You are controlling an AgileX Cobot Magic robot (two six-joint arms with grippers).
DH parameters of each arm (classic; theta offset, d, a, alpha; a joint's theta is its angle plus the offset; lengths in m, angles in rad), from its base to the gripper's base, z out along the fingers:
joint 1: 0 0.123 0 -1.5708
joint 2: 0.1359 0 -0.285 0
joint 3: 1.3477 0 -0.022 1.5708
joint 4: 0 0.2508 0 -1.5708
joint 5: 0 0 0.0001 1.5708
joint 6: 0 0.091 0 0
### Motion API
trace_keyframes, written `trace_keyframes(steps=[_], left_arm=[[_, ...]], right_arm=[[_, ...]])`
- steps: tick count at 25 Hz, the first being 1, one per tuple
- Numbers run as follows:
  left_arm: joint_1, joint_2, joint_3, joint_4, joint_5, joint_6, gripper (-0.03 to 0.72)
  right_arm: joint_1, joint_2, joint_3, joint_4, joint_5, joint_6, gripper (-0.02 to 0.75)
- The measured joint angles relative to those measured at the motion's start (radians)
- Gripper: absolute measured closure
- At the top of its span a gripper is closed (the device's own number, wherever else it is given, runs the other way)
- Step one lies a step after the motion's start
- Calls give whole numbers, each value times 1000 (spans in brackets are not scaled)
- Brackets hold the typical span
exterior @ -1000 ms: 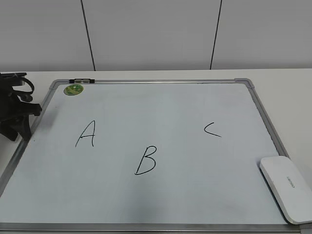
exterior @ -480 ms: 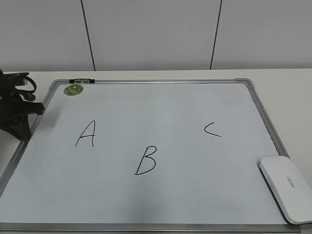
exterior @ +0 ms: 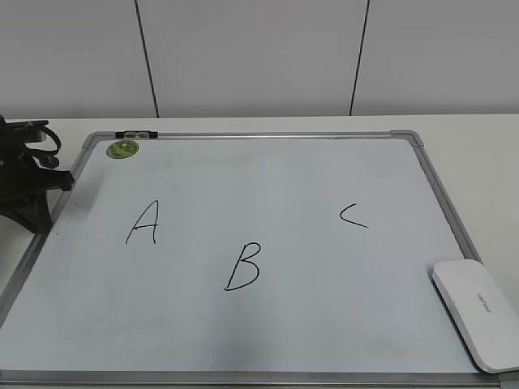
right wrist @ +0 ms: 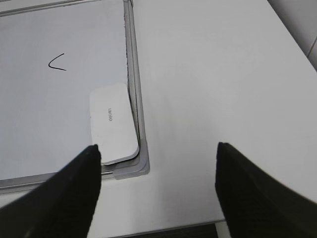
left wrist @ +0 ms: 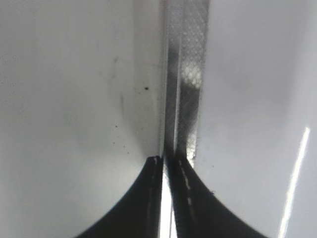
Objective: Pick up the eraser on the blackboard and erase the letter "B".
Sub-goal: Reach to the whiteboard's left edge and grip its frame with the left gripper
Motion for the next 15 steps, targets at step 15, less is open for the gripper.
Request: trace_keyframes(steps=[15], left_arm=[[0,0,-1,-2,0,0,661]], right_arm=[[36,425,-155,-75,-226,-70,204]])
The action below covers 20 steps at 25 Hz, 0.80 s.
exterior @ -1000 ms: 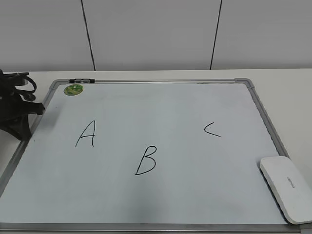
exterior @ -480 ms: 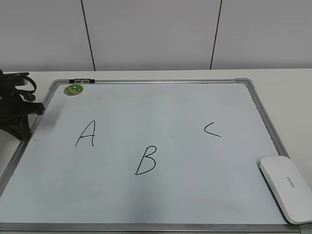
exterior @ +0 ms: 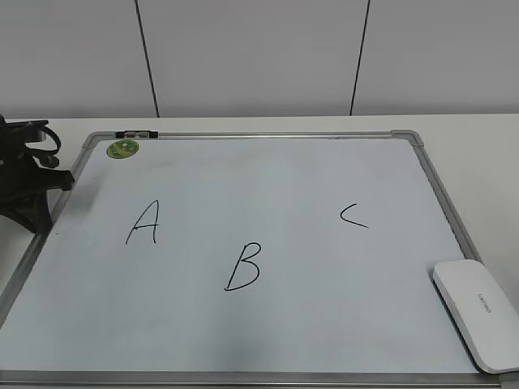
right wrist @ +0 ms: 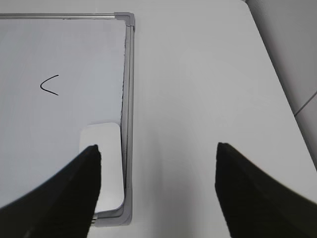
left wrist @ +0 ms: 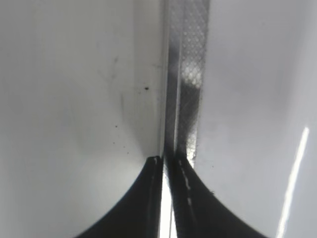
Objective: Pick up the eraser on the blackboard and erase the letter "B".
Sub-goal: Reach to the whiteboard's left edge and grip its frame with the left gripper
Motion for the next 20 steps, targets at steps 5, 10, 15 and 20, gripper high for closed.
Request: trace_keyframes(steps=[5,10,15,20], left_arm=[[0,0,0,-4,2,0,661],[0,0,0,-10,2,0,659],[0,0,0,-15,2,0,659],[0,0,0,-19,2,0,659]], right_arm=[[0,48,-5,-2,-24,-6,204],[0,94,-5,-72,-28,-14,204],[0,129,-5,-143,-40,-18,204],[0,176,-6,-141,-63,-20,204]])
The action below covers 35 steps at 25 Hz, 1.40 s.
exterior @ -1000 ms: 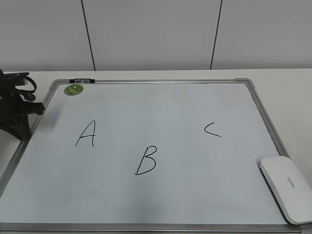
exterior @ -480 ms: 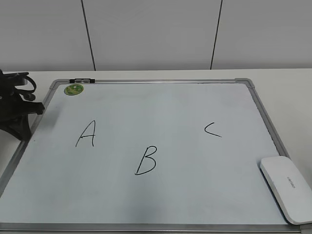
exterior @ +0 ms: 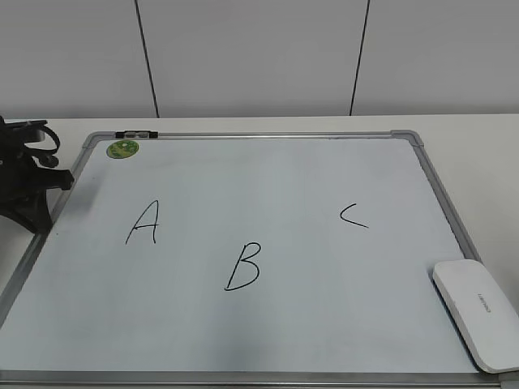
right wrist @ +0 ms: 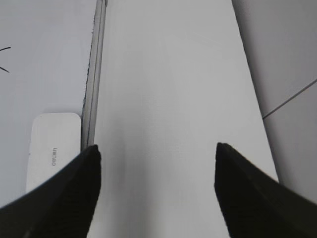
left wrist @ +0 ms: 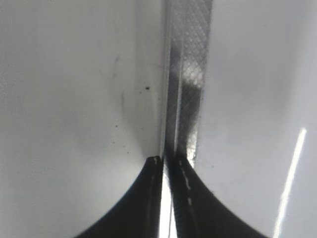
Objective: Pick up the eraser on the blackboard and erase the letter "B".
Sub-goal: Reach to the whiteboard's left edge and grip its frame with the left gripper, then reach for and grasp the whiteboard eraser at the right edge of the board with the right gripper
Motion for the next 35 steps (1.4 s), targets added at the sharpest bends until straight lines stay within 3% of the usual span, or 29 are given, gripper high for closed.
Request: trace_keyframes(steps=[15,35], left_arm=[[0,0,0,-10,0,0,658],[0,0,0,-14,0,2,656]], right_arm=[[0,398,-86,333,37,-117,204],[0,794,-127,488,79,-250,204]])
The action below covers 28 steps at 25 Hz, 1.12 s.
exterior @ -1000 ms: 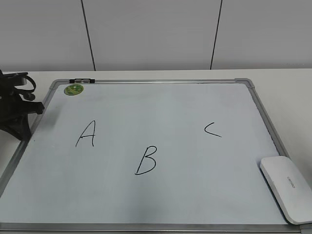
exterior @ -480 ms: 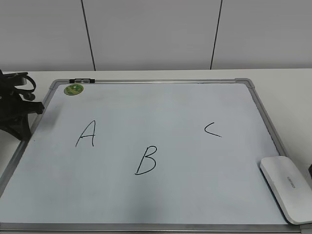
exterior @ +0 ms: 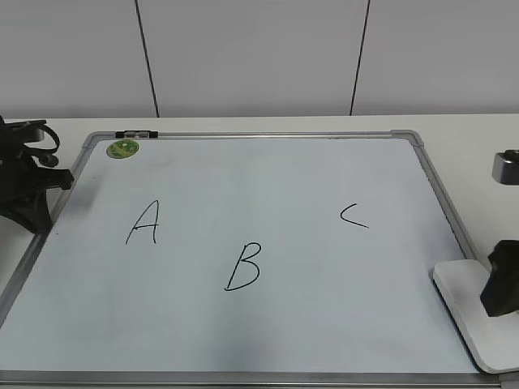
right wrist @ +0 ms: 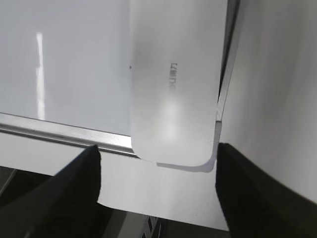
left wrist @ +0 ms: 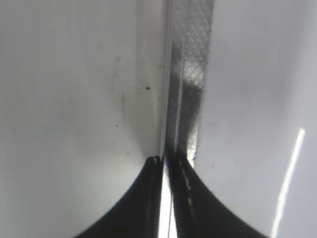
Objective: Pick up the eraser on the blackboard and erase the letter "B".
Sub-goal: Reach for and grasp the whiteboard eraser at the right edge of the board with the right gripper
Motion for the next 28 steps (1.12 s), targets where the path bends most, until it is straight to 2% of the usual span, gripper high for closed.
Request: trace_keyframes(steps=[2,6,9,28], left_arm=[[0,0,0,0,0,0,656],[0,0,0,0,0,0,655],[0,0,0,0,0,0,655],[0,0,0,0,0,0,651]], right_arm=[[0,37,-22,0,-2,0,195],[0,116,-78,1,22,0,98],[0,179,-107,1,30,8,69],[0,298,-118,-31,-70,46,69]])
